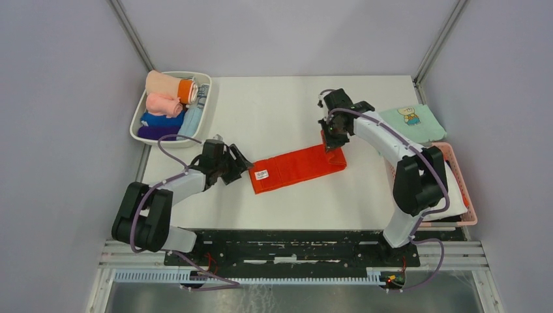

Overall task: Roll the towels
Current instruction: Fold the towel at the center of the board.

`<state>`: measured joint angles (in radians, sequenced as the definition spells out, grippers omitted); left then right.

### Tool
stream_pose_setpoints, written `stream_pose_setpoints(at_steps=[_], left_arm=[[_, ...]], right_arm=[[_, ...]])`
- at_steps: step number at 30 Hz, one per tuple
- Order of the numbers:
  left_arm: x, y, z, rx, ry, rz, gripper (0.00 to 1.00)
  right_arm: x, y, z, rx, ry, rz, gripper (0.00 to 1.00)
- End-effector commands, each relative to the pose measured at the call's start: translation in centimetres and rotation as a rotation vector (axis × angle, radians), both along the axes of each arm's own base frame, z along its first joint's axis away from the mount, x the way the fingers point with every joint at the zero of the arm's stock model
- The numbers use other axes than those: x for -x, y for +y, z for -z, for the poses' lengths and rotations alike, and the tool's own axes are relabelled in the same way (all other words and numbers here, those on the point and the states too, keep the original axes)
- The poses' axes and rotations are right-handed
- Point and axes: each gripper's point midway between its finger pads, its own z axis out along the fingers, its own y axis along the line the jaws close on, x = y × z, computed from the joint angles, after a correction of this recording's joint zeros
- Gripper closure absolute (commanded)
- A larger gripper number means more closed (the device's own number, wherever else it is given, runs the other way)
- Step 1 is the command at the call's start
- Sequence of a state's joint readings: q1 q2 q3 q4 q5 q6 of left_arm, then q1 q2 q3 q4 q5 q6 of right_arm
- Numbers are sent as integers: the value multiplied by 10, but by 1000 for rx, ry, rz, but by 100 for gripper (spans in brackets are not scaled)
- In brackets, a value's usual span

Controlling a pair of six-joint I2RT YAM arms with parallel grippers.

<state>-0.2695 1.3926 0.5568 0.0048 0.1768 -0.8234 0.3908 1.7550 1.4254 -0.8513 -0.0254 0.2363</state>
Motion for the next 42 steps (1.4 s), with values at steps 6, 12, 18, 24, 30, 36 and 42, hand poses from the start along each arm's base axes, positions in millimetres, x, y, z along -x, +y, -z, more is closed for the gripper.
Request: stream_pose_setpoints(at_steps=[6, 12, 18, 24, 30, 36, 42], left_arm=[[8, -17, 20, 44, 40, -13, 38], [14, -23, 26, 53, 54, -2, 55], [17, -25, 30, 46, 59, 0, 59], [18, -25, 31, 40, 57, -4, 64], [19, -25, 33, 32, 58, -6, 66], [20, -26, 34, 28, 59, -1, 67], [22, -26, 35, 23, 62, -1, 69]], right_arm=[[23, 120, -23, -188, 7, -204, 99], [43, 170, -14, -181, 35, -282, 97], [56, 197, -5, -145, 47, -341, 97], [61, 214, 0, -128, 45, -373, 96], [73, 222, 20, -99, 86, -414, 95], [81, 231, 33, -99, 105, -442, 94], [83, 241, 35, -123, 109, -444, 91]])
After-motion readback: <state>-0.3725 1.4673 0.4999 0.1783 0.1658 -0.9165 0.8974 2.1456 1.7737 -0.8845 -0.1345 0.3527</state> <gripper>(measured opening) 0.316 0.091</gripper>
